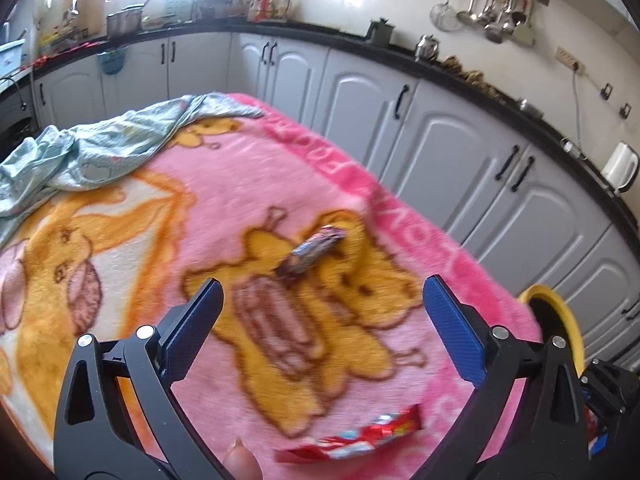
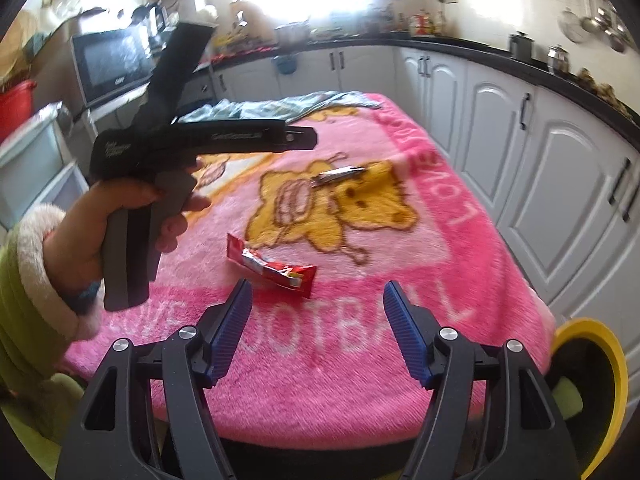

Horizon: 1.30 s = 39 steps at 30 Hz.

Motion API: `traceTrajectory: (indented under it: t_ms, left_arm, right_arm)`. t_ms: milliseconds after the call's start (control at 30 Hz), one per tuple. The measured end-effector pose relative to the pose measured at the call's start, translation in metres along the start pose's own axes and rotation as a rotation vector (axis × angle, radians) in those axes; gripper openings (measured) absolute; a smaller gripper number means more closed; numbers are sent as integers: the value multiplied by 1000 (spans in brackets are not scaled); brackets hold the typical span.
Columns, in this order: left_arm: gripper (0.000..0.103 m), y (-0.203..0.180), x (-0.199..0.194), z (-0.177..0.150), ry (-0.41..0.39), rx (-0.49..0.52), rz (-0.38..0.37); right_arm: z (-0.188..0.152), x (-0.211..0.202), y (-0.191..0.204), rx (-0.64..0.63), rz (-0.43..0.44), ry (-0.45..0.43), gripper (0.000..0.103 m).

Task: Collect trash
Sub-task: 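Grasp the brown energy bar with the left tool while the right tool grasps the red wrapper, then carry both wrappers over the yellow bin and open both tools to drop them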

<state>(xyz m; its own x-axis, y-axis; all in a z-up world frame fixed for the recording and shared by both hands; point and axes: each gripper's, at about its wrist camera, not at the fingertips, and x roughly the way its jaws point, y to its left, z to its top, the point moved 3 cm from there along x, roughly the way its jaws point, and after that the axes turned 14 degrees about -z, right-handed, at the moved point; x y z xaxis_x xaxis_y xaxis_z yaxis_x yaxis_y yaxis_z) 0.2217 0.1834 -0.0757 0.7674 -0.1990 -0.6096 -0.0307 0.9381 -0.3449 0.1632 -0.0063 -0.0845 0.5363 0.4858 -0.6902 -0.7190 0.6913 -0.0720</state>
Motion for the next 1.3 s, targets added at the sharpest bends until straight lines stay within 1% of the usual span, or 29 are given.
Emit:
traceTrajectory:
  t_ms: [100, 167, 333, 400, 467, 500, 533, 567, 600, 633, 700, 733, 800, 833, 867, 933, 1033, 1133, 1233, 1300]
  left_arm:
    - [92, 15, 13, -1, 62, 10, 22]
    - [92, 22, 20, -2, 88, 16, 25]
    - [92, 31, 41, 4, 153, 48, 12]
    - [89, 30, 53, 8, 181, 76, 5]
    - [85, 28, 65, 12, 211, 93, -16]
    - [83, 27, 71, 13, 225, 97, -22]
    - [78, 28, 78, 16, 241, 102, -24]
    - [64, 29, 85, 17, 262, 103, -24]
    - [58, 31, 92, 19, 284, 101, -22]
    - [53, 33, 98, 21, 303, 95, -17]
    - [50, 38, 110, 22, 334, 85, -24]
    - [45, 38, 114, 21, 345, 91, -31]
    - [36, 36, 118, 19, 350, 131, -7]
    - [29, 35, 118, 18, 348, 142, 3]
    - [23, 35, 117, 18, 341, 137, 2]
    - [18, 39, 112, 18, 328, 106, -12]
    - [15, 38, 103, 15, 314, 86, -30]
    - [14, 24, 91, 11, 284, 92, -60]
    - [14, 0, 76, 8, 244, 115, -106]
    - [14, -23, 67, 5, 222, 135, -144]
  right_arm:
    - [2, 19, 16, -80, 14, 18, 66]
    - [4, 37, 30, -146, 24, 39, 66]
    - [6, 76, 56, -251, 85, 93, 66]
    - [3, 89, 64, -302, 101, 111, 66]
    - [-1, 92, 70, -346, 97, 111, 60]
    - [-2, 90, 72, -355, 106, 105, 53]
    - [-3, 88, 72, -350, 115, 109, 43]
    - [-3, 87, 71, -349, 111, 111, 39]
    - [-4, 83, 70, -348, 117, 113, 28]
    - [-5, 81, 70, -350, 123, 112, 11]
    - [-10, 73, 68, -358, 114, 121, 9]
    - [-12, 70, 65, -355, 115, 125, 9]
    - [-16, 62, 60, -332, 109, 131, 8]
    - [-18, 59, 56, -315, 110, 135, 8]
    - [-18, 55, 52, -286, 115, 141, 8]
    - [-22, 48, 43, -245, 121, 141, 8]
    - [-27, 36, 23, -183, 94, 136, 8]
    - [-28, 20, 0, -100, 75, 113, 8]
    - [-32, 3, -26, -29, 45, 87, 8]
    - [-35, -12, -44, 19, 24, 74, 8]
